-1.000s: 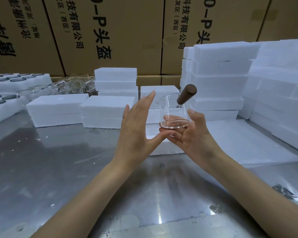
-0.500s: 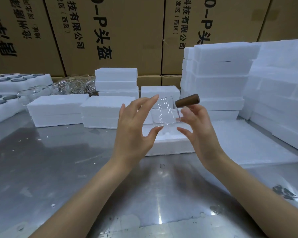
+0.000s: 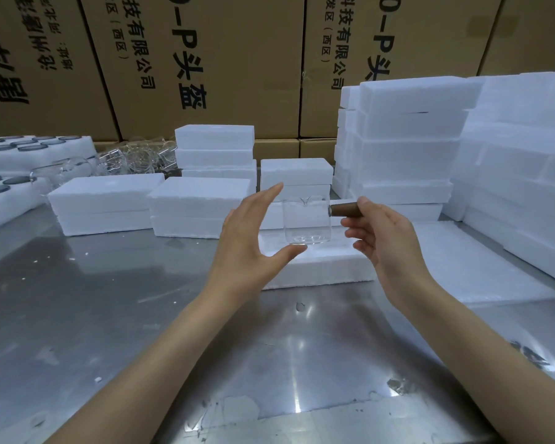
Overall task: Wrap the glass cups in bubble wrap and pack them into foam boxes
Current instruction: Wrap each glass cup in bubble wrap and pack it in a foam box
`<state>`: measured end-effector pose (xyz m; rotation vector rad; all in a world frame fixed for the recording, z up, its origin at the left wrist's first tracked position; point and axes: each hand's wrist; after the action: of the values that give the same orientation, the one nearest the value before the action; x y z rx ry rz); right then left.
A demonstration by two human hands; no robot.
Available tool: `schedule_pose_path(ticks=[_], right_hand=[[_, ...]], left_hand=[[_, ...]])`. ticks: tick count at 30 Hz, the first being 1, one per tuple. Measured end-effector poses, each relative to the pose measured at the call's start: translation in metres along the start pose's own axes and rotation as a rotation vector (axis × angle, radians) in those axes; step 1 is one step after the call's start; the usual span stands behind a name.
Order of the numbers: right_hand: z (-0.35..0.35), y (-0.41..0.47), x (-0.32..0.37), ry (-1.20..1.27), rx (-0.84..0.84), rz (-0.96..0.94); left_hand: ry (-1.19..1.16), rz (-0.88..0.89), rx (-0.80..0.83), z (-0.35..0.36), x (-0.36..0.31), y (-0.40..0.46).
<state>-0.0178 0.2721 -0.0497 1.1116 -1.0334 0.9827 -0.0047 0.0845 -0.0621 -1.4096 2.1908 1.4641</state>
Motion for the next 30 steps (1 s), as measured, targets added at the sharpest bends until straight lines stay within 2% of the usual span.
schedule_pose_path(ticks=[3,5,8,12,18,30], right_hand=[[0.000,0.001,0.000,-0.049,0.020,0.030],[0.000,0.001,0.000,-0.097,0.039,0.049],[-0.002,0.001,0.001,-0.126,0.058,0.075],[-0.004,0.001,0.003,-0.028,0.037,0.147],[-0.007,0.001,0.000,-0.006,0.096,0.177],[-0.004,0.005,-0.016,-0.236,0.144,0.161]], left_hand=[[-0.038,-0.158,0.089,0.001,0.003,-0.001],[-0.054,-0.193,0.129,0.002,0.005,-0.001],[-0.073,-0.188,0.147,0.003,0.007,-0.002],[-0.128,-0.126,0.135,0.002,0.005,-0.003],[-0.207,-0.084,0.246,-0.004,0.006,-0.008],[0.172,0.065,0.285,-0.009,0.022,-0.009]])
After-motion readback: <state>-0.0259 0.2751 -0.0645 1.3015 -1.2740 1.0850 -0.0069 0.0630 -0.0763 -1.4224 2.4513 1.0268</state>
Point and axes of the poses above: each hand's wrist, its own y-axis towards the middle knuckle, its own z-axis out of the palm, x = y × z
